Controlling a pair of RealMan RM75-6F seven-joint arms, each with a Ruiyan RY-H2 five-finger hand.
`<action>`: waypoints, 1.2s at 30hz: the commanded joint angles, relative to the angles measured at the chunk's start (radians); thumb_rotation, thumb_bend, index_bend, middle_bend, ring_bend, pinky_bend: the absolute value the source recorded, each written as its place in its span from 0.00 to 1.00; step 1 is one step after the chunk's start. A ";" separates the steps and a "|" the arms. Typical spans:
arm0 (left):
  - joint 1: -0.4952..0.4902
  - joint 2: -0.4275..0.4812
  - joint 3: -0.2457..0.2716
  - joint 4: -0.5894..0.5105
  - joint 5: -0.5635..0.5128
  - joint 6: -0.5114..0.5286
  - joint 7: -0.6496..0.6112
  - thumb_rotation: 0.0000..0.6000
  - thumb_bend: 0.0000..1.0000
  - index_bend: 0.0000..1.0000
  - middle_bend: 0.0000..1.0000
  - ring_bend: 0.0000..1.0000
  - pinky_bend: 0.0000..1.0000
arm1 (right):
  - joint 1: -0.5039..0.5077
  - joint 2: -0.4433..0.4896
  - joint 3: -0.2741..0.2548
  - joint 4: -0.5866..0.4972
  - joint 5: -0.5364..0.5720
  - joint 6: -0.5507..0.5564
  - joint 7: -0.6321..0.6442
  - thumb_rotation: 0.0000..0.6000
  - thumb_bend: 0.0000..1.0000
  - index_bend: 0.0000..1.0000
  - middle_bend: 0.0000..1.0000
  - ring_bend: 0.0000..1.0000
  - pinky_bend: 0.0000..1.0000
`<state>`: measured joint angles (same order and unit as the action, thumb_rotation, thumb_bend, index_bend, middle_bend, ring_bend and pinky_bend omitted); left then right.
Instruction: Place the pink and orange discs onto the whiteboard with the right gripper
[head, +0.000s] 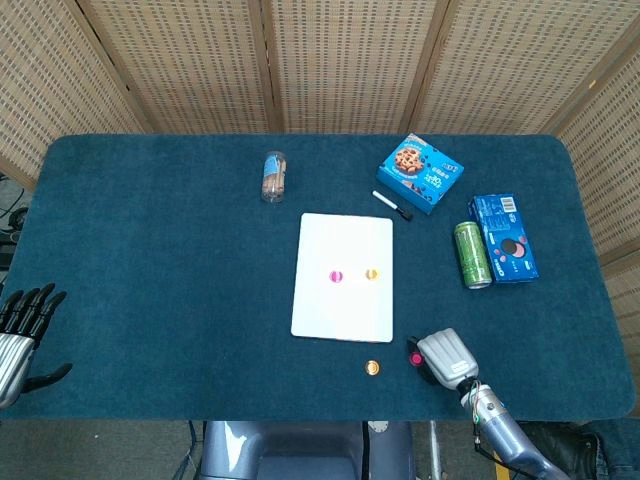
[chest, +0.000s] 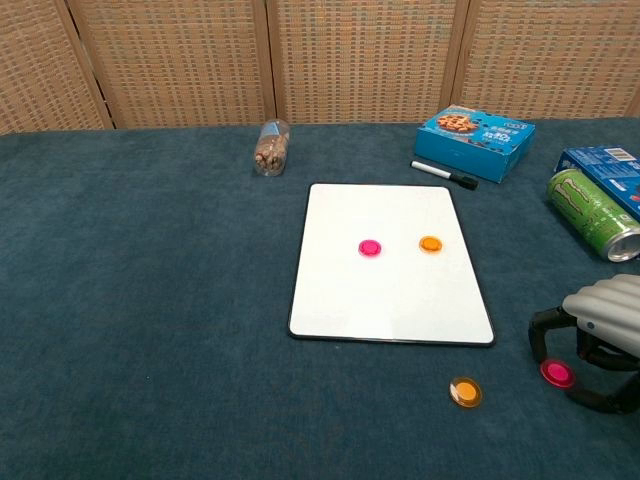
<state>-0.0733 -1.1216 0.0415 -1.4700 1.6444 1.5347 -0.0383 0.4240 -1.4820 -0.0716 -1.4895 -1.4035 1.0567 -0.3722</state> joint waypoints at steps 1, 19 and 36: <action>0.000 0.000 0.000 0.000 0.000 -0.001 0.000 1.00 0.00 0.00 0.00 0.00 0.00 | -0.001 0.000 0.001 0.002 -0.001 -0.001 0.002 1.00 0.36 0.44 0.96 0.95 1.00; -0.001 0.001 0.001 -0.001 -0.001 -0.003 -0.002 1.00 0.00 0.00 0.00 0.00 0.00 | 0.012 0.026 0.049 -0.057 0.012 -0.014 0.036 1.00 0.36 0.54 0.96 0.95 1.00; -0.005 -0.004 -0.005 0.003 -0.014 -0.016 0.001 1.00 0.00 0.00 0.00 0.00 0.00 | 0.336 -0.203 0.315 -0.111 0.496 -0.105 -0.479 1.00 0.36 0.54 0.96 0.95 1.00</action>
<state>-0.0774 -1.1268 0.0379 -1.4680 1.6320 1.5204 -0.0351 0.6638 -1.5822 0.1833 -1.6357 -1.0440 0.9515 -0.7177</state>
